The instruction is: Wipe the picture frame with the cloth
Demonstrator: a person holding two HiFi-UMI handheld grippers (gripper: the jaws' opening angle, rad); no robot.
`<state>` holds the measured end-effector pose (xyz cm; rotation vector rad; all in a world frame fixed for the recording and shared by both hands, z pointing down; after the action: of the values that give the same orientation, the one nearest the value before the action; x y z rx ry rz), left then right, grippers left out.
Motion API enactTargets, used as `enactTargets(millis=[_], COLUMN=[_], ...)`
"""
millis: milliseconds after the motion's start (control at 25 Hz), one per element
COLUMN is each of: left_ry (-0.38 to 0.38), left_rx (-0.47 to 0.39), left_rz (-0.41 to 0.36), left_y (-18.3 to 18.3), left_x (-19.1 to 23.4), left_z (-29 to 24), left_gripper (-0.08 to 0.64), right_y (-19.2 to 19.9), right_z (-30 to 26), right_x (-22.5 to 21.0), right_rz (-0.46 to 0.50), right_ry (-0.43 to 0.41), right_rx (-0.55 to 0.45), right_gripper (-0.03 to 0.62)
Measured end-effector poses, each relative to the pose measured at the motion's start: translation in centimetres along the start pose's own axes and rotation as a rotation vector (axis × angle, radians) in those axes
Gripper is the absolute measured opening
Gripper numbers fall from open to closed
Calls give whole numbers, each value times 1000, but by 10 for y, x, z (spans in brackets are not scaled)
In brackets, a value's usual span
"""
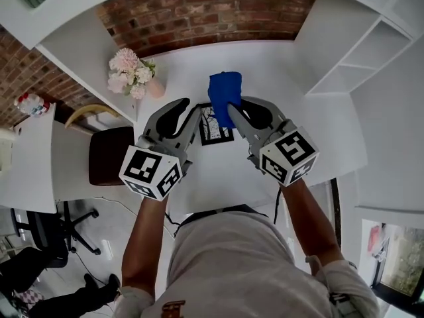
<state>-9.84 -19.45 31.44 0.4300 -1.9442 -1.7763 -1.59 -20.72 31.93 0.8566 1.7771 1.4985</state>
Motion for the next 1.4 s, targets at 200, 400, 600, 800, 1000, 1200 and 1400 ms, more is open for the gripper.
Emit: enactTargets(millis=[200, 400, 600, 800, 1000, 1200, 1400], left_ry=[-42, -60, -48, -36, -32, -34, -38], left_rx=[-91, -153, -179, -190, -192, -194, -195], left_rz=[-25, -14, -19, -34, -35, -25, -21], left_y=[-29, -41, -45, -48, -48, -48, -48], left_x=[-8, -16, -23, -29, -30, -28, -28], left_z=[18, 31, 35, 34, 33, 33, 34], left_gripper=[56, 9, 0, 0, 0, 0, 0], right_y=[-29, -42, -50, -51, -49, -49, -49], right_z=[10, 20, 28, 31, 31, 31, 32], right_x=[18, 32, 45, 49, 50, 50, 49], right_rz=[32, 52, 82, 97, 100, 100, 97], right_ry=[-41, -62, -83, -73, -71, -69, -68], right_rx=[-118, -187, -245, -255, -253, -253, -254], right_gripper=[48, 48, 48, 46, 46, 44, 44])
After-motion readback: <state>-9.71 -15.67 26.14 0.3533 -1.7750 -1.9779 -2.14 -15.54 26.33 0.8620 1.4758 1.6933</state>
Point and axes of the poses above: the fingertips, and each gripper's own axes: z backward along the fingers, x to its left, y out of its underside, the point moved 1 cm from there along z, backward along the fingers, and after that the axes turned 2 degrees about -y, right-handed, at the moved point
